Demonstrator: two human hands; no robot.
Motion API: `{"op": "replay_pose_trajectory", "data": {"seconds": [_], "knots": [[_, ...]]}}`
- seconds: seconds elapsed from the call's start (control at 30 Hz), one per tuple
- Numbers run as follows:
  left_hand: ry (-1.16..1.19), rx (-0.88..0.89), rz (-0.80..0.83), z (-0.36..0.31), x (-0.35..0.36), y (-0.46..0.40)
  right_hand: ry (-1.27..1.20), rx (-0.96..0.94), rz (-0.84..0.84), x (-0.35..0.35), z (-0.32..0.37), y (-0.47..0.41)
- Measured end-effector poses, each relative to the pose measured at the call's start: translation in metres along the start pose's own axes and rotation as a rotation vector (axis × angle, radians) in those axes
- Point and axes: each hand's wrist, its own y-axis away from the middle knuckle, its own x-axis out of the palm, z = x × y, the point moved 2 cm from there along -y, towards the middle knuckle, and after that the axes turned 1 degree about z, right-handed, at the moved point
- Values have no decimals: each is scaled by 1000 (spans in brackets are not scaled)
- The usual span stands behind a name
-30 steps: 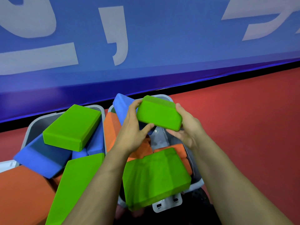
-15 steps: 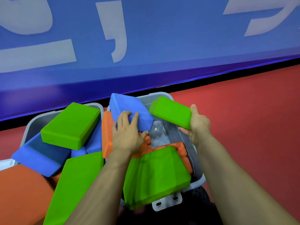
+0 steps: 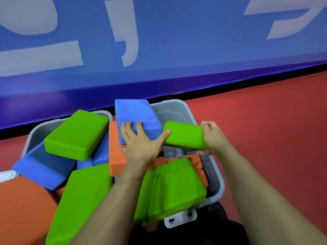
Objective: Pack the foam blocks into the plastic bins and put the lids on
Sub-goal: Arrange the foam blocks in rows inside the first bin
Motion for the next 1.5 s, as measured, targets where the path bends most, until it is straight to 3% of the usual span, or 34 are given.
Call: {"op": "replay_pose_trajectory", "data": {"seconds": [0.2, 0.3, 0.53, 1.1, 1.27, 1.5], "knots": [[-45, 12, 21, 1, 5, 0, 325, -233, 373, -7, -18, 0], [-45, 12, 10, 0, 5, 1, 500, -378, 309, -5, -21, -6], [-108, 51, -28, 7, 6, 0, 571, -477, 172, -4, -18, -18], [-184, 82, -158, 27, 3, -13, 1037, -305, 480, 25, 0, -90], [-199, 105, -186, 27, 6, -15, 1486, -531, 347, 31, -1, -106], [-215, 128, -215, 30, 7, -20, 1482, -685, 541, 40, 12, -120]]}}
